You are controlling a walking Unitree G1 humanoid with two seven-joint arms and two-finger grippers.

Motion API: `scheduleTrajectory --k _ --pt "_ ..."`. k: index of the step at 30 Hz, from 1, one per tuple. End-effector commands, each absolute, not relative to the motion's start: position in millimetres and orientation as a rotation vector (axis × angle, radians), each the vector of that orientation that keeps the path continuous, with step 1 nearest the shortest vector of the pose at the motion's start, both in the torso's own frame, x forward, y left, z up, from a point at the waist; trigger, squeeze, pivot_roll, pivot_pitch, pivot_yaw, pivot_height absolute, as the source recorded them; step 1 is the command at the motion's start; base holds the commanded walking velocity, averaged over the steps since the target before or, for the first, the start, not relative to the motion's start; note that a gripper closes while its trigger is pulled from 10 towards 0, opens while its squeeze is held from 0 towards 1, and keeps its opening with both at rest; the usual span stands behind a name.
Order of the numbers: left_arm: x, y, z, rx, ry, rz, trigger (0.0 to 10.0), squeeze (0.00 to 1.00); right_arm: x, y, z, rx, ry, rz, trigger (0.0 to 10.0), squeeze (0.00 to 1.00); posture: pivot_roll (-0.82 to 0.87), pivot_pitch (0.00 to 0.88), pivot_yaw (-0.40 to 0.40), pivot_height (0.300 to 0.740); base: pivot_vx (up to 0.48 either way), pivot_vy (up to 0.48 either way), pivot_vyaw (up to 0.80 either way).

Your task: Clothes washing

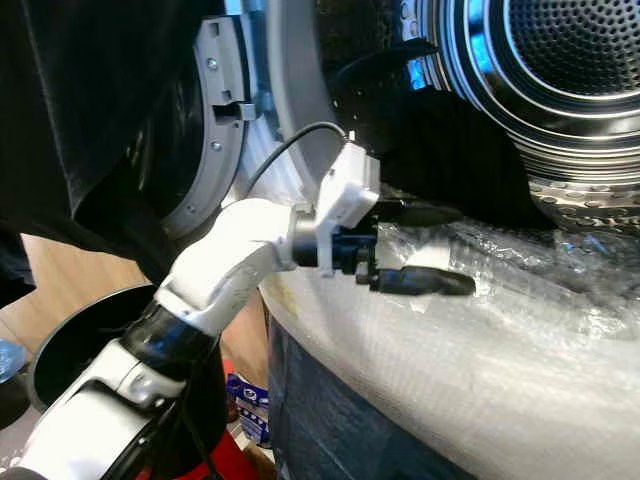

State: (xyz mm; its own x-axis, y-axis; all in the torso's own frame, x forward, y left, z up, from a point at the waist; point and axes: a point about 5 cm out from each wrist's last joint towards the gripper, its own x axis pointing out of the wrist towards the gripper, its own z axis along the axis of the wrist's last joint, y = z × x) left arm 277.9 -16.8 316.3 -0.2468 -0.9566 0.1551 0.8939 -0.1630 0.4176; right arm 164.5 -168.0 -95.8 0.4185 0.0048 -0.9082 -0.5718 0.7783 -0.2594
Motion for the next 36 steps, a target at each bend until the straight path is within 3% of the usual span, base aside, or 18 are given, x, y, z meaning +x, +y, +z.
scheduleTrajectory --k 1,6,10,14,18,23,26,36 --pt "275.8 -9.4 332.9 0.193 -0.556 -1.748 10.0 0.0 165.7 -167.4 -95.4 -0.6 1.086 0.393 10.0 0.0 0.18 0.0 -0.02 0.74 0.0 0.0 0.0" --pt "261.0 1.0 354.9 0.078 -0.561 -1.823 10.0 0.0 166.8 -166.8 -94.9 -0.605 1.081 0.399 10.0 0.0 0.18 0.0 -0.016 0.74 0.0 0.0 0.0" --pt "240.5 -0.7 337.4 -0.03 -0.447 -1.964 10.0 0.0 167.3 -166.7 -94.7 -0.604 1.079 0.396 10.0 0.0 0.18 0.0 -0.015 0.74 0.0 0.0 0.0" --pt "229.2 -0.5 317.5 -0.034 -0.332 -2.032 10.0 0.0 167.5 -166.6 -94.7 -0.603 1.081 0.396 10.0 0.0 0.19 0.0 -0.019 0.74 0.0 0.0 0.0" --pt "216.2 3.7 280.9 -0.003 -0.097 -2.108 10.0 0.0 167.5 -166.0 -94.7 -0.608 1.084 0.407 10.0 0.0 0.2 0.0 -0.019 0.74 0.0 0.0 0.0" --pt "215.3 12.0 231.4 0.107 0.103 -2.057 10.0 0.0 167.6 -165.8 -94.7 -0.606 1.084 0.407 10.0 0.0 0.21 0.0 -0.014 0.74 0.0 0.0 0.0" --pt "211.1 28.2 163.5 0.263 0.335 -1.99 10.0 0.0 167.5 -165.8 -94.7 -0.607 1.084 0.409 10.0 0.0 0.21 0.0 -0.009 0.74 0.0 0.0 0.0" --pt "224.6 57.5 80.6 0.126 0.558 -1.639 10.0 0.0 165.6 -165.2 -95.6 -0.599 1.09 0.405 10.0 0.0 0.19 0.0 0.008 0.74 0.0 0.0 0.0"
